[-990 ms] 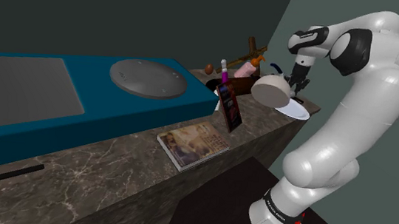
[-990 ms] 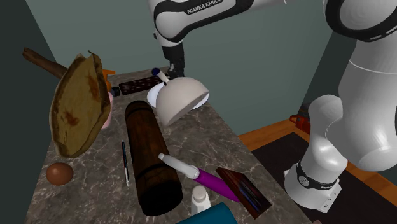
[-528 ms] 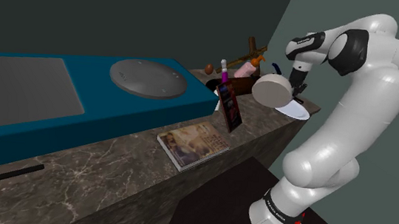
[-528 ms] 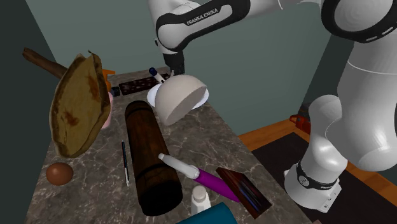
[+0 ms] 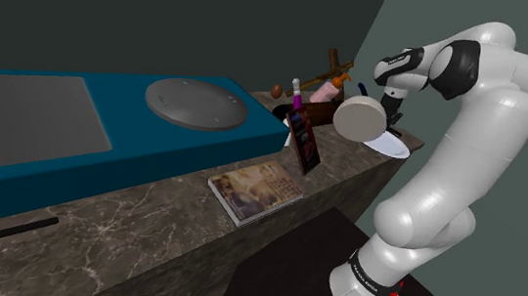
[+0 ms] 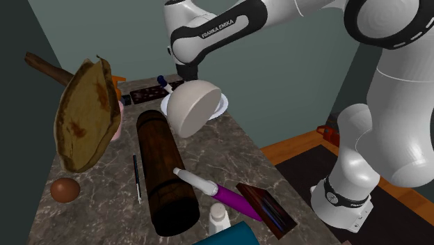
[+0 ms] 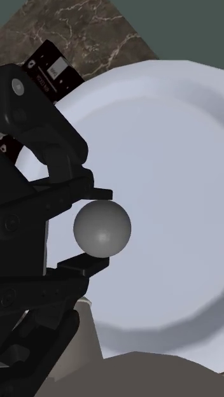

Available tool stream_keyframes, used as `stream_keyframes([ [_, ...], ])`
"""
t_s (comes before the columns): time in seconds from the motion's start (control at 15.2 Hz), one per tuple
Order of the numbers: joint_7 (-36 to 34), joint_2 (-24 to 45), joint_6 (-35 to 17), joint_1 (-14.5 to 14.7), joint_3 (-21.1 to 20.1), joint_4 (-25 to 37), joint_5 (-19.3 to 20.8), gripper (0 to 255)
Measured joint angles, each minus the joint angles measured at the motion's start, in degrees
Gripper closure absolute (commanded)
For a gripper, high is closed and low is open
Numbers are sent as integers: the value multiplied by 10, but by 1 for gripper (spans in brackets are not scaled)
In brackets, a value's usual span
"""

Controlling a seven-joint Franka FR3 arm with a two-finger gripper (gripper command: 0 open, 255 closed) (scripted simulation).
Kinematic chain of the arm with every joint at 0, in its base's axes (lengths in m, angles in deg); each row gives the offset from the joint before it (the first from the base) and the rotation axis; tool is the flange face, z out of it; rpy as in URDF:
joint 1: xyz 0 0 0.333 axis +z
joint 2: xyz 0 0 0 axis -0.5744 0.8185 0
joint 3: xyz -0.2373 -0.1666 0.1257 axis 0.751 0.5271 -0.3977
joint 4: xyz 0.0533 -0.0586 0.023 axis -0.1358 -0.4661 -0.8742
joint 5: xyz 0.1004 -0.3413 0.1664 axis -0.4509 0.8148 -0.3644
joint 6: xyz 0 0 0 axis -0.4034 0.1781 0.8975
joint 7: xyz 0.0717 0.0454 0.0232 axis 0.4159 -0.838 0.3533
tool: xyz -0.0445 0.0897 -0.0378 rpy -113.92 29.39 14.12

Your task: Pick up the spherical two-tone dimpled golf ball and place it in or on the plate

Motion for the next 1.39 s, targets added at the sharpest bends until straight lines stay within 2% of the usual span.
stream_keyframes([
  [0.2, -4, -6, -22, 3, 1, -11, 3, 255],
  [0.26, -6, -7, -28, 4, 1, -13, 3, 0],
  [0.33, -3, -3, -28, 3, 1, -16, 2, 0],
  [0.46, -4, -11, 19, 5, 2, -23, 7, 0],
  [0.59, -3, -14, 33, 5, 3, -25, 9, 0],
  [0.73, -5, -11, 45, 7, 1, -16, 8, 0],
  [0.92, -6, -15, 93, 12, -3, 25, 8, 0],
  [1.39, -7, -20, 110, 14, -3, 36, 11, 0],
])
